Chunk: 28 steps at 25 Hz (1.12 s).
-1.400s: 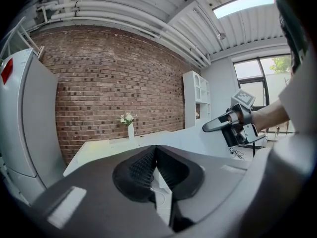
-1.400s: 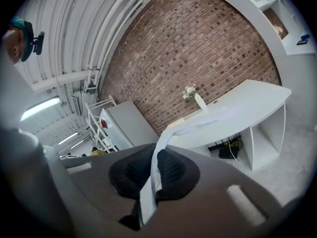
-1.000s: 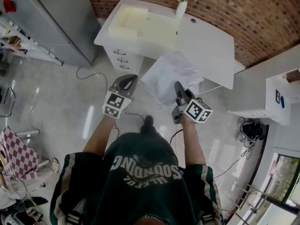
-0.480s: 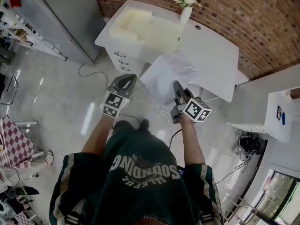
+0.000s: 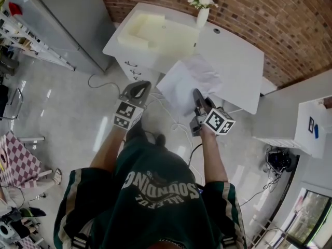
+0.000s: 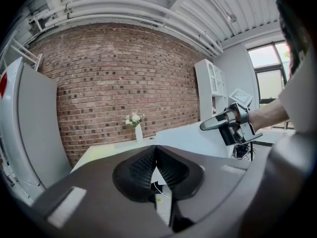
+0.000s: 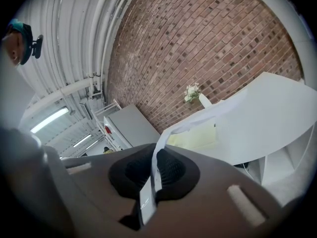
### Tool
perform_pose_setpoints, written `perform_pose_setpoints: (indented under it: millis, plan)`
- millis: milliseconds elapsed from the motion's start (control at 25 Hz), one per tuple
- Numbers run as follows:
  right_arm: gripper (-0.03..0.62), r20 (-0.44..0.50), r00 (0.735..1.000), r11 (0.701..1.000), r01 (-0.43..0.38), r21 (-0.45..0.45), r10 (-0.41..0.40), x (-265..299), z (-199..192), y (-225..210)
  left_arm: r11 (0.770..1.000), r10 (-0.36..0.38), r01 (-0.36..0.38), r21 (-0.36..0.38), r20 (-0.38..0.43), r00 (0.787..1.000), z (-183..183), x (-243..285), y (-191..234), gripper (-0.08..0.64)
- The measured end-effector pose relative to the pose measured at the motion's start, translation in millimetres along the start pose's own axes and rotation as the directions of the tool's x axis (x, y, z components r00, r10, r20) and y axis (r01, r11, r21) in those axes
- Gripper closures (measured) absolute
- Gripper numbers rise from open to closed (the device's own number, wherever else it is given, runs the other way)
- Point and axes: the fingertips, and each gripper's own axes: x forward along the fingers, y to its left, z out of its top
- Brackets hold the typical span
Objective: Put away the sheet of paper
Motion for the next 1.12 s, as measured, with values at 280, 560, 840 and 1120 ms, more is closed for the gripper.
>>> perform_pose_setpoints:
  millis: [280,560,840,1120]
  plan:
    - [0.591,-0.003,1.0,1.0,0.02,-0.003,-0.02,12.8,1.9,-7.1,1.0,-0.02,0.02,-0.016,0.005,1.0,-2.2,17.2,8.0,0.549]
    - [0.591,-0.03,0.999,0.999,0.036,0.002,-0.036,45.1,12.4,-20.6,0.999,-0.036,0.037,-0.039,0.02,0.999,2.1,49.5,32.2,0.549]
    - [0.591,-0.037,0.998,0.999,0.043,0.0,-0.043,112.7,31.5,-26.0,0.997,-0.047,0.047,-0.053,0.003,0.999,-5.9,81.7,89.7,0.549]
    - [0.591,-0.04,0.997,0.997,0.071,0.003,-0.071,178.7,53.9,-30.2,0.996,-0.057,0.056,-0.068,-0.017,0.998,-13.2,121.9,159.4,0.549]
